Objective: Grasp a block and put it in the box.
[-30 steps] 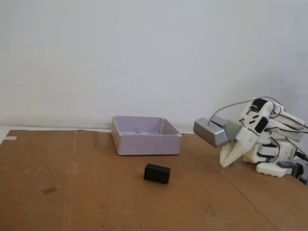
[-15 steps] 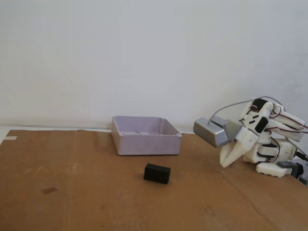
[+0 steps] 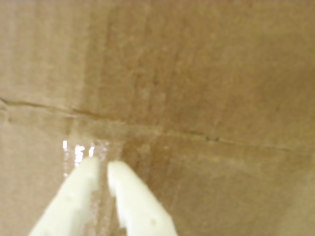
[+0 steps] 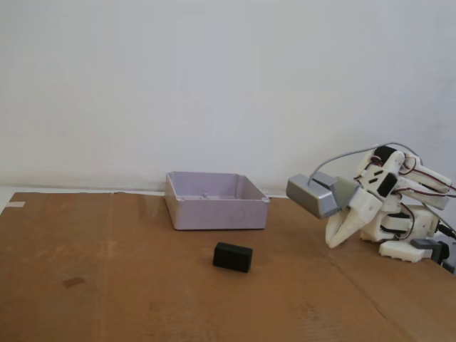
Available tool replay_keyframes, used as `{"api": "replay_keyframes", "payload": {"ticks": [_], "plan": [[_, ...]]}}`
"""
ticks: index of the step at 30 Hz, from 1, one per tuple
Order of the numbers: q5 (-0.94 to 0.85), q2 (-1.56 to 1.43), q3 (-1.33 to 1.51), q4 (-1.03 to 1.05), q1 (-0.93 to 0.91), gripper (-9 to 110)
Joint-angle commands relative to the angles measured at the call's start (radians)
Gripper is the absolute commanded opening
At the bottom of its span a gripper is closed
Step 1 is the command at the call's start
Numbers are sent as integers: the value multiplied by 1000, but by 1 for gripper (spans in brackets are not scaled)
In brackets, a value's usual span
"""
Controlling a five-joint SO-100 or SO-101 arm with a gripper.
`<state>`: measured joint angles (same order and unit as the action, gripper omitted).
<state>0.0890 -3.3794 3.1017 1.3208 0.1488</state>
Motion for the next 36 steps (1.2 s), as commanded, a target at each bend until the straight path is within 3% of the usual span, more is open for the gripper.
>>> {"api": "replay_keyframes", "payload": {"ticks": [1, 36], "plan": [[9, -15, 46, 175, 0, 0], [20, -12, 15, 175, 6, 0]]}}
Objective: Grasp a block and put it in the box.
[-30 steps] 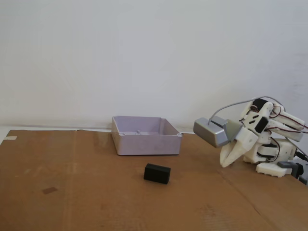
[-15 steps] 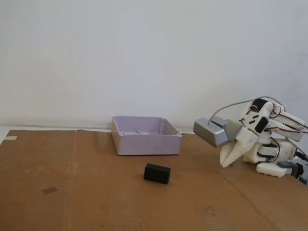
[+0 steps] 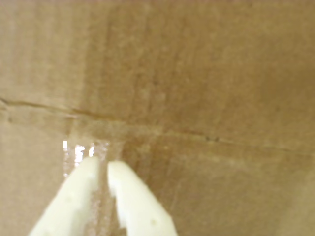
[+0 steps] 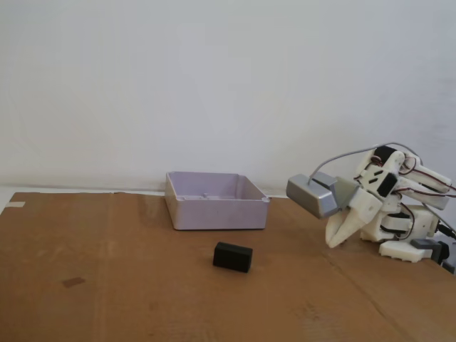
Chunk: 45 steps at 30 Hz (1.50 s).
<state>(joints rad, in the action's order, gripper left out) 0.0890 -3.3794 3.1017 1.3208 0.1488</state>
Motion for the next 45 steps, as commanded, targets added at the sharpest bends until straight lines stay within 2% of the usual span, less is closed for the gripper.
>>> {"api": "replay_keyframes", "payload": {"ticks": [1, 10, 24, 35, 45], "plan": [[20, -12, 3, 175, 6, 0], [20, 0, -44, 175, 5, 0], [25, 196, -218, 172, -3, 0], [78, 302, -245, -43, 8, 0], [77, 499, -400, -61, 8, 0]]}}
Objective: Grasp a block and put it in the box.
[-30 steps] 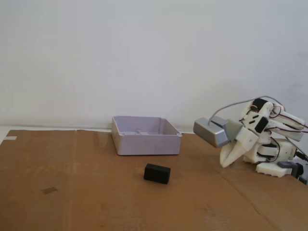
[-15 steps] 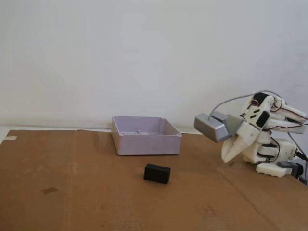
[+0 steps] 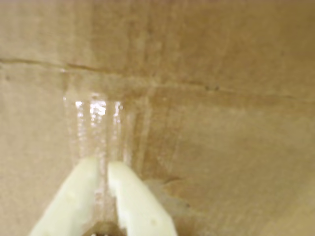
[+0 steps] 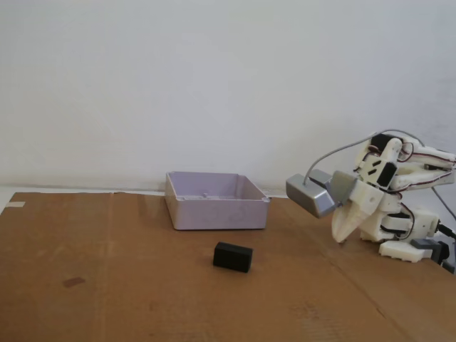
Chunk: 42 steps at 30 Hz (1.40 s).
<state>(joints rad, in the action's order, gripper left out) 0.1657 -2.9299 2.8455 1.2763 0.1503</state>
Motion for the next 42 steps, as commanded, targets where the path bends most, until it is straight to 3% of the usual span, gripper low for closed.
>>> {"api": "replay_keyframes", "payload": {"ticks": [1, 29, 42], "plan": [[0, 71, -163, -17, 6, 0], [2, 554, -634, -21, 0, 0], [2, 721, -692, -383, 8, 0]]}}
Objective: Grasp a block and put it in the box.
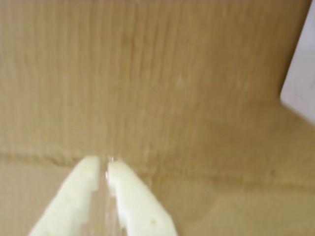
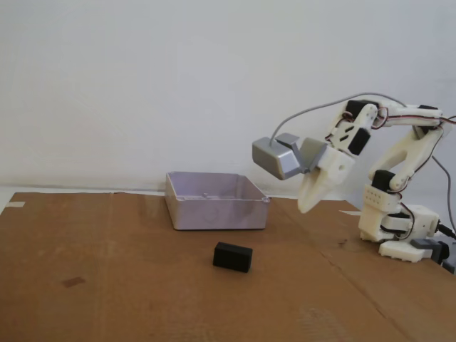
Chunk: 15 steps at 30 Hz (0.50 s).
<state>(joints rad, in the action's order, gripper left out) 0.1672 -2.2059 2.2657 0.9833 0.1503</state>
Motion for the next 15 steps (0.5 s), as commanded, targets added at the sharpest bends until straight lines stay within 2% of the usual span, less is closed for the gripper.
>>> {"api": "replay_keyframes", "payload": {"ticks": [1, 15], "plan": [[0, 2, -112, -100, 8, 0], [115, 163, -227, -110, 51, 0]]}}
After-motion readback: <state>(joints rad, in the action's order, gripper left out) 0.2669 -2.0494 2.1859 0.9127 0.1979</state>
